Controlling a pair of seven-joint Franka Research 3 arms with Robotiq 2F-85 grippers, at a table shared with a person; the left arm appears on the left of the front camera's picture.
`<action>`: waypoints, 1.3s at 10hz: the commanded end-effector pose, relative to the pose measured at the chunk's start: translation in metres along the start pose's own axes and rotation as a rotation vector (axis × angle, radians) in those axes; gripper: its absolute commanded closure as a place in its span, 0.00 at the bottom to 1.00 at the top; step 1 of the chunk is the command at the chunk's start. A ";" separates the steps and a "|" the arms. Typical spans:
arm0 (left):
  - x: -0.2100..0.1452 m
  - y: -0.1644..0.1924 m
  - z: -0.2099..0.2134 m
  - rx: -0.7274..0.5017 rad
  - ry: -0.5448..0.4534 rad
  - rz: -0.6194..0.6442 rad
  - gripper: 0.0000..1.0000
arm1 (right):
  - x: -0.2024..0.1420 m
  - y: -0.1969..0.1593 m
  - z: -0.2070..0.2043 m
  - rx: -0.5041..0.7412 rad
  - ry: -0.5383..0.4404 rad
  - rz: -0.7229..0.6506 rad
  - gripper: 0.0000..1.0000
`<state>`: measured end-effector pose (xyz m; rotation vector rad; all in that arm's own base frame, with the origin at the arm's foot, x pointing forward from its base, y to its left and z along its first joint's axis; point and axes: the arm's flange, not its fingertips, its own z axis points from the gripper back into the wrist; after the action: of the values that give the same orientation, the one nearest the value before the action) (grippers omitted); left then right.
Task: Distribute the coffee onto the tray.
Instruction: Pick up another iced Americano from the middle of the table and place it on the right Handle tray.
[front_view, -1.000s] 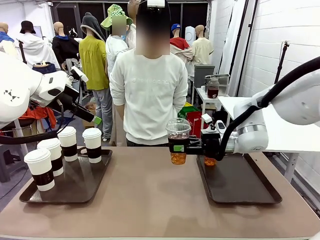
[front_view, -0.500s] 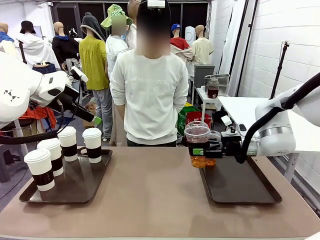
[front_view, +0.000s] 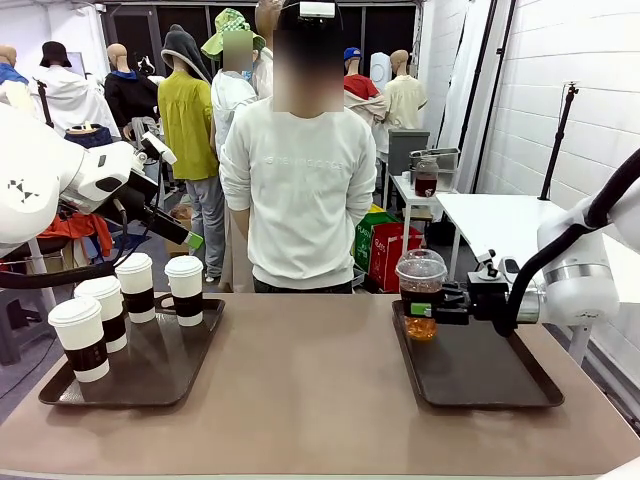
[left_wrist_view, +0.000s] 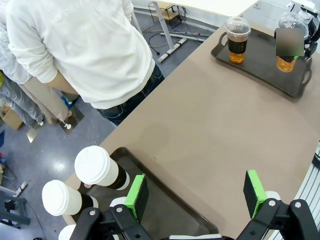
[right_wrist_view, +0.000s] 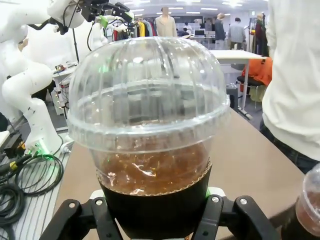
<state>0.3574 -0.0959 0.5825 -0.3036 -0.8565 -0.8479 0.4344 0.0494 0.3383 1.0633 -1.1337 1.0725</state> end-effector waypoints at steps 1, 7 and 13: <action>0.000 0.001 0.000 -0.014 -0.008 0.002 0.00 | -0.014 -0.011 0.008 0.040 -0.018 0.051 0.39; 0.000 0.001 0.000 -0.014 -0.008 0.002 0.00 | -0.053 -0.040 0.030 0.054 -0.052 0.043 0.39; 0.000 0.001 0.000 -0.014 -0.008 0.002 0.00 | -0.089 -0.054 0.040 0.103 -0.072 0.069 0.39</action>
<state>0.3574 -0.0959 0.5825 -0.3035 -0.8564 -0.8479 0.4677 -0.0024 0.2464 1.1313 -1.1684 1.1306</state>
